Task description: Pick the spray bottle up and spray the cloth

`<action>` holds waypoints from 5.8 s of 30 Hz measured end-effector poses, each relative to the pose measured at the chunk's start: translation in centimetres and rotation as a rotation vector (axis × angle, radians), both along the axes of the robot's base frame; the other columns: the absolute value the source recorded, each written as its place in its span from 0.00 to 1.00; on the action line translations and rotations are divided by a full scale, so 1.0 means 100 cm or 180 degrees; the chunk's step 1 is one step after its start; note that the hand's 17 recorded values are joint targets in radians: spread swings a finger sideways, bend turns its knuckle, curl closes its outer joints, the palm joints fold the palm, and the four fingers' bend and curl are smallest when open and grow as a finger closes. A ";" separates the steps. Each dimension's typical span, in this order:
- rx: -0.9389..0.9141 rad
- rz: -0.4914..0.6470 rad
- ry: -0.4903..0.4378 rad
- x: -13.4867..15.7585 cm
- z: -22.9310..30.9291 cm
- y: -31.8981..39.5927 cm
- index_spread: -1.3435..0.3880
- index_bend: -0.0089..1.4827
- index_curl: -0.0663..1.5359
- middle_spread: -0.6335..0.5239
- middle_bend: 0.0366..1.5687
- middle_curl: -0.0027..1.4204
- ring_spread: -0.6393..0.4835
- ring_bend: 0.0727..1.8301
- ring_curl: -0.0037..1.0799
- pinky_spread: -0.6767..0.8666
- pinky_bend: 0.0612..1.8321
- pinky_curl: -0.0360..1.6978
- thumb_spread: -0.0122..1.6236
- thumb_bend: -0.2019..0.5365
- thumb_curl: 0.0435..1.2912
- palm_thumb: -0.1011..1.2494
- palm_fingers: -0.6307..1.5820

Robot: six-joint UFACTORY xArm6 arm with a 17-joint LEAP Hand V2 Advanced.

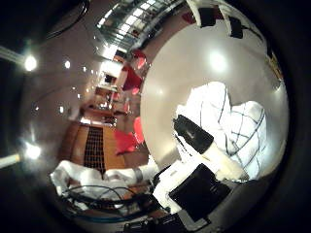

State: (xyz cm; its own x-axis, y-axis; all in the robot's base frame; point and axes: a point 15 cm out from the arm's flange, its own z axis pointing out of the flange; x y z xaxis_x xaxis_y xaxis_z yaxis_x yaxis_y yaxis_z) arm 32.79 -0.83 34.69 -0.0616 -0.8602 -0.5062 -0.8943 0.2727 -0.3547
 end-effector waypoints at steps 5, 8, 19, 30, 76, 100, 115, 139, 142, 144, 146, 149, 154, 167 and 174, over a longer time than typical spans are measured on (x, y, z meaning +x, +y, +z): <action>0.0259 -0.0513 -0.0475 0.006 0.022 -0.057 0.64 0.11 0.29 0.57 0.22 0.35 0.67 0.29 0.40 0.63 0.13 0.50 0.72 0.25 0.24 0.57 0.39; 0.0418 -0.0851 -0.0701 -0.002 0.018 -0.094 0.65 0.11 0.27 0.59 0.21 0.34 0.68 0.29 0.38 0.67 0.13 0.47 0.71 0.25 0.24 0.57 0.39; 0.0799 -0.1692 -0.1449 -0.037 -0.011 -0.200 0.69 0.11 0.24 0.65 0.19 0.31 0.70 0.30 0.35 0.69 0.16 0.40 0.70 0.25 0.25 0.58 0.38; 0.1273 -0.2196 -0.1748 -0.066 -0.061 -0.259 0.71 0.11 0.23 0.72 0.15 0.27 0.76 0.24 0.30 0.70 0.13 0.30 0.70 0.24 0.25 0.53 0.32; 0.1693 -0.1739 -0.1410 0.098 -0.133 -0.249 0.71 0.12 0.22 0.67 0.21 0.27 0.74 0.26 0.26 0.68 0.13 0.19 0.68 0.25 0.25 0.55 0.42; 0.2125 -0.1065 -0.1254 0.161 -0.083 -0.142 0.67 0.78 0.50 0.46 0.84 0.48 0.43 0.78 0.56 0.32 0.67 0.51 0.78 0.26 0.35 0.86 0.82; 0.0398 0.0524 -0.0333 0.079 0.014 -0.106 0.68 0.81 0.48 0.47 0.87 0.45 0.43 0.80 0.56 0.33 0.61 0.66 0.76 0.26 0.41 0.85 0.82; -0.2447 0.2235 0.1239 -0.029 0.064 0.009 0.68 0.82 0.46 0.47 0.87 0.43 0.43 0.80 0.55 0.31 0.55 0.75 0.75 0.26 0.43 0.82 0.83; -0.2778 0.2240 0.1428 -0.033 0.062 0.009 0.68 0.82 0.46 0.47 0.87 0.43 0.43 0.80 0.55 0.31 0.55 0.75 0.75 0.26 0.43 0.82 0.83; -0.2957 0.2191 0.1483 -0.032 0.062 0.008 0.68 0.82 0.46 0.47 0.87 0.43 0.43 0.80 0.55 0.30 0.55 0.75 0.75 0.26 0.43 0.82 0.83; -0.3137 0.2193 0.1508 -0.029 0.059 0.013 0.68 0.82 0.46 0.47 0.87 0.43 0.43 0.80 0.55 0.30 0.55 0.75 0.75 0.26 0.43 0.82 0.83; -0.3316 0.2258 0.1676 -0.035 0.037 0.015 0.68 0.82 0.46 0.47 0.87 0.43 0.43 0.80 0.55 0.30 0.55 0.76 0.75 0.26 0.44 0.81 0.83; -0.3470 0.2320 0.2017 -0.052 -0.008 0.009 0.68 0.82 0.46 0.47 0.87 0.43 0.43 0.80 0.56 0.30 0.55 0.76 0.76 0.26 0.44 0.81 0.83; -0.3542 0.2353 0.1930 -0.047 -0.015 0.027 0.67 0.82 0.47 0.47 0.87 0.44 0.43 0.80 0.56 0.30 0.55 0.76 0.76 0.26 0.44 0.81 0.82; -0.3376 0.2316 0.1700 -0.038 0.008 0.041 0.67 0.82 0.47 0.47 0.87 0.44 0.43 0.80 0.56 0.30 0.55 0.76 0.76 0.26 0.44 0.81 0.82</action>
